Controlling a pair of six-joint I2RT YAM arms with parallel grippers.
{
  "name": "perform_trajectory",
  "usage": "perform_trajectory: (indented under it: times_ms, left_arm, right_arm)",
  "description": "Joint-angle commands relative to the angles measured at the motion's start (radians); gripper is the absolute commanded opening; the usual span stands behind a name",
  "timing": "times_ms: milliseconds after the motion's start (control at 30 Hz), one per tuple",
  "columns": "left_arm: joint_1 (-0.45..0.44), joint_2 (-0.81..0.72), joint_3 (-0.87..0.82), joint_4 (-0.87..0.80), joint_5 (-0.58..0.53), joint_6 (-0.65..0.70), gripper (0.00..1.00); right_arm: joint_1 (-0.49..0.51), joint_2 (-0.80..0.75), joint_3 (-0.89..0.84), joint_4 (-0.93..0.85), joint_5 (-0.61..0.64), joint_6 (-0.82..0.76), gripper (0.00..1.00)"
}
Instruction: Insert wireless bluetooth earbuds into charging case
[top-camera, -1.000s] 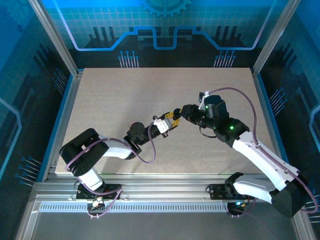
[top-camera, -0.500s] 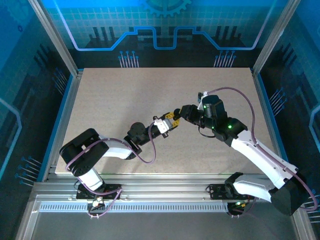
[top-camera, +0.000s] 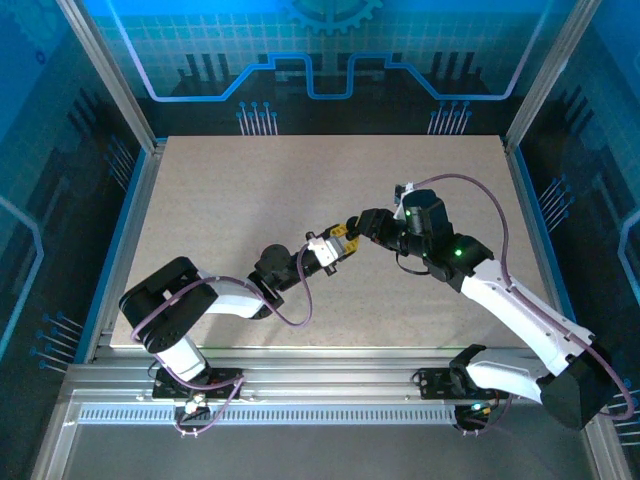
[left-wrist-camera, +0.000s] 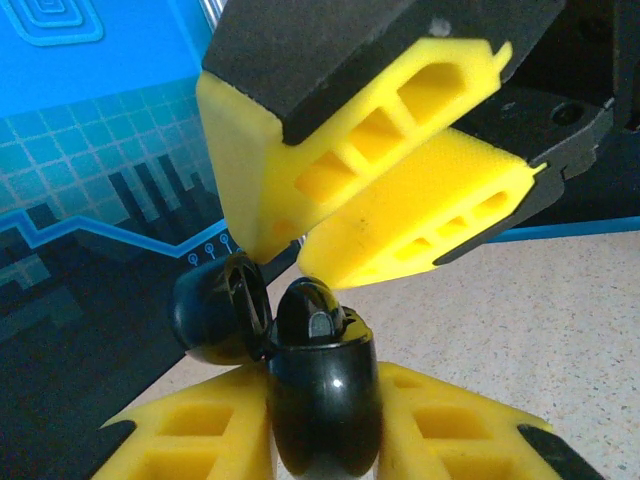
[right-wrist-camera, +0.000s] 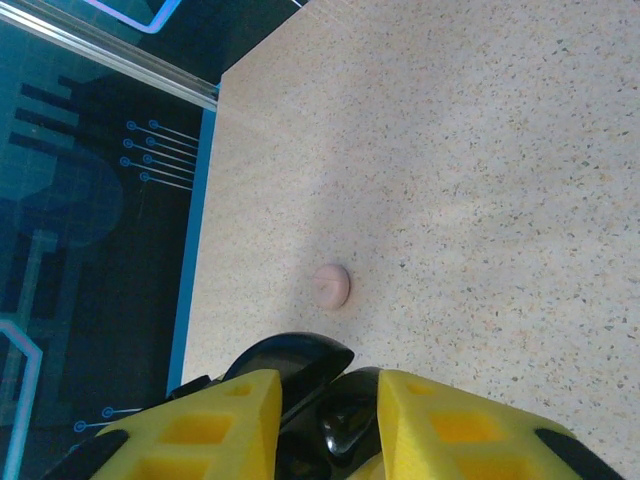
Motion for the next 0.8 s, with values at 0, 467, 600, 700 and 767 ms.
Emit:
perform_trajectory:
  times_ms: [0, 467, 600, 700, 767]
  left_arm:
    - [-0.013, -0.009, 0.032, 0.064, 0.015, 0.021, 0.26]
    - [-0.005, -0.091, -0.02, 0.064, 0.182, -0.133, 0.28]
    - [-0.002, -0.122, -0.039, 0.064, 0.223, -0.184, 0.28]
    - [0.0, -0.143, -0.055, 0.063, 0.23, -0.195, 0.28]
    - [0.0, -0.155, -0.061, 0.063, 0.235, -0.199, 0.28]
  right_arm:
    - [0.026, -0.031, 0.035, -0.037, 0.005, -0.051, 0.4]
    - [-0.188, -0.093, 0.011, -0.001, -0.375, -0.521, 0.58]
    - [-0.246, -0.096, 0.001, 0.015, -0.569, -0.708, 0.63]
    - [-0.287, -0.123, -0.026, 0.063, -0.701, -0.812, 0.67]
    - [-0.292, -0.139, -0.043, 0.069, -0.736, -0.896, 0.67]
